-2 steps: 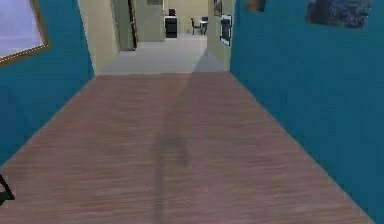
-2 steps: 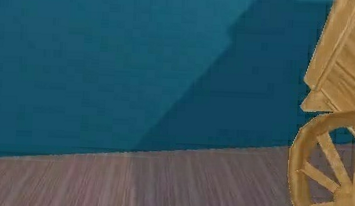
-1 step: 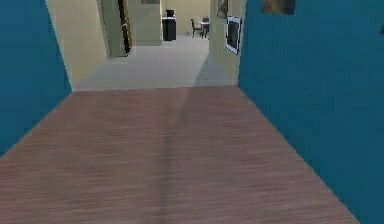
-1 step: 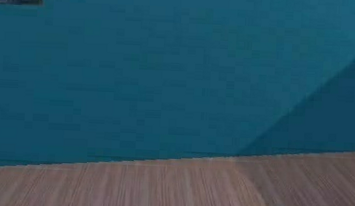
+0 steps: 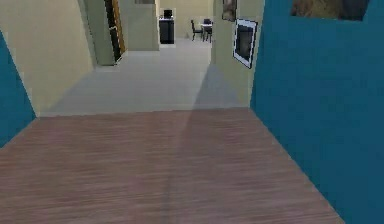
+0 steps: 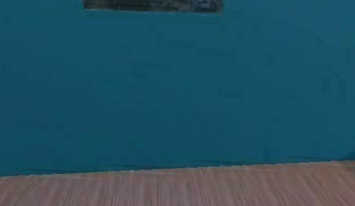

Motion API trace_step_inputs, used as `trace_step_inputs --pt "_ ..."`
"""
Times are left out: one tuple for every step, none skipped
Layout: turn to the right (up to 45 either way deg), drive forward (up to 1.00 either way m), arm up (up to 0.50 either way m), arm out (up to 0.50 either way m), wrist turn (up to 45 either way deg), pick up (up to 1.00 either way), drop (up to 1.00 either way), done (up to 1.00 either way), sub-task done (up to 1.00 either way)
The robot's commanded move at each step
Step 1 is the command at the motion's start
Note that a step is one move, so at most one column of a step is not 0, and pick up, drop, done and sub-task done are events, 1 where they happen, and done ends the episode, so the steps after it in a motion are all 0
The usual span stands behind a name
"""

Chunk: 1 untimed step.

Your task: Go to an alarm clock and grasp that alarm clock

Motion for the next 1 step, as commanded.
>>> trace_step_inputs --pt "0.0 1.0 0.0 0.0 0.0 0.0 0.0 0.0 0.0"
